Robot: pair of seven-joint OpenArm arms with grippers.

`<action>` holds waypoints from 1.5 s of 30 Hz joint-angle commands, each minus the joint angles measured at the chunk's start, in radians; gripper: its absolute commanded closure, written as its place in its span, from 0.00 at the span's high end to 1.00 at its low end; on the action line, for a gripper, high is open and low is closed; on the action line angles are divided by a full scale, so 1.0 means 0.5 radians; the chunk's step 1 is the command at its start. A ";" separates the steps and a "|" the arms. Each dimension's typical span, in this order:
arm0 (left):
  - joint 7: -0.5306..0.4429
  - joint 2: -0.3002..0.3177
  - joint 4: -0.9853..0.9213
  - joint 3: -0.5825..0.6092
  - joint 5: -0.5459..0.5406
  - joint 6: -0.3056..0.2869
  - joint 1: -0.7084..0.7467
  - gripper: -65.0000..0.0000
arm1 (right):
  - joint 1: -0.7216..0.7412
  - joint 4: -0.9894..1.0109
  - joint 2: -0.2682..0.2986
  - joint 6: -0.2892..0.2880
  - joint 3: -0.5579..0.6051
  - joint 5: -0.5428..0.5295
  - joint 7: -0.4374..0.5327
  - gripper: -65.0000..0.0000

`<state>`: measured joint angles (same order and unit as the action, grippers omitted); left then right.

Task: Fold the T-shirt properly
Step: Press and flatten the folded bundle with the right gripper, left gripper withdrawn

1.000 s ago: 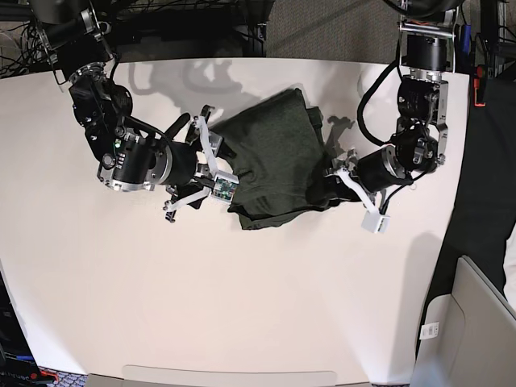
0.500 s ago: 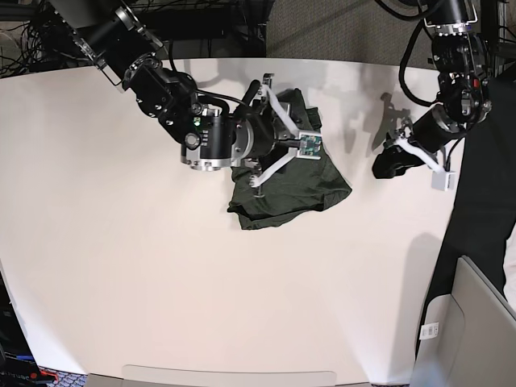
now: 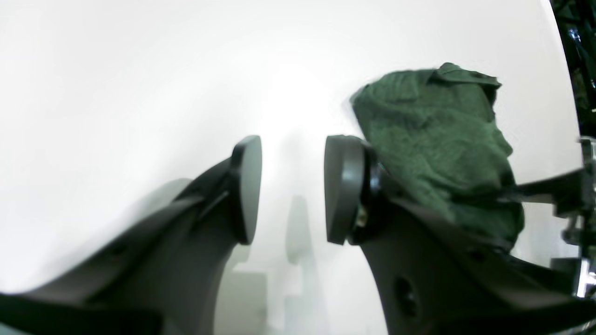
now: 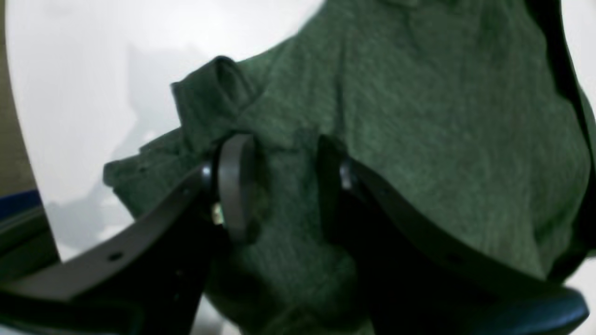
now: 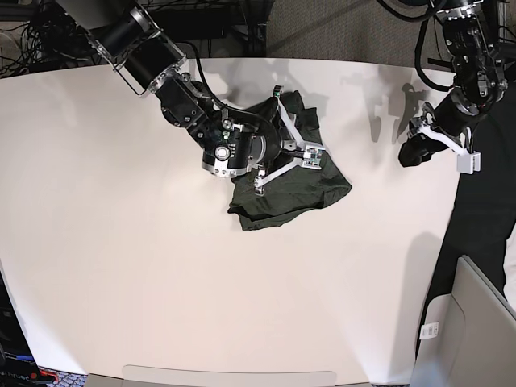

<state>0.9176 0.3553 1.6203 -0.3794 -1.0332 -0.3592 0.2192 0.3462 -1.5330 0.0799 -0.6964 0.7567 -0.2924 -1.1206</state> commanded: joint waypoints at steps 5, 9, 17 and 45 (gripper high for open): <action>-0.029 0.030 0.057 -0.010 -0.043 -0.017 0.048 0.32 | 0.052 0.103 -0.048 -0.003 -0.033 0.126 0.174 0.31; -0.029 0.030 0.155 -0.010 -0.043 -0.017 0.106 0.32 | 0.055 0.287 -0.112 -0.003 -0.106 0.148 0.297 0.31; -0.029 0.027 0.253 -0.010 -0.043 -0.017 0.134 0.32 | 0.129 0.388 -0.296 -0.003 -0.128 0.151 0.343 0.31; -0.029 -0.028 0.321 -0.111 -0.043 -0.017 0.186 0.32 | 0.184 0.689 -0.321 -0.003 -0.643 0.626 0.530 0.31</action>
<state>0.9157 0.3275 1.7653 -0.4267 -1.0363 -0.3630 0.3161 0.4152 -1.1767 -0.0822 -0.7006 0.4397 0.0006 -0.8356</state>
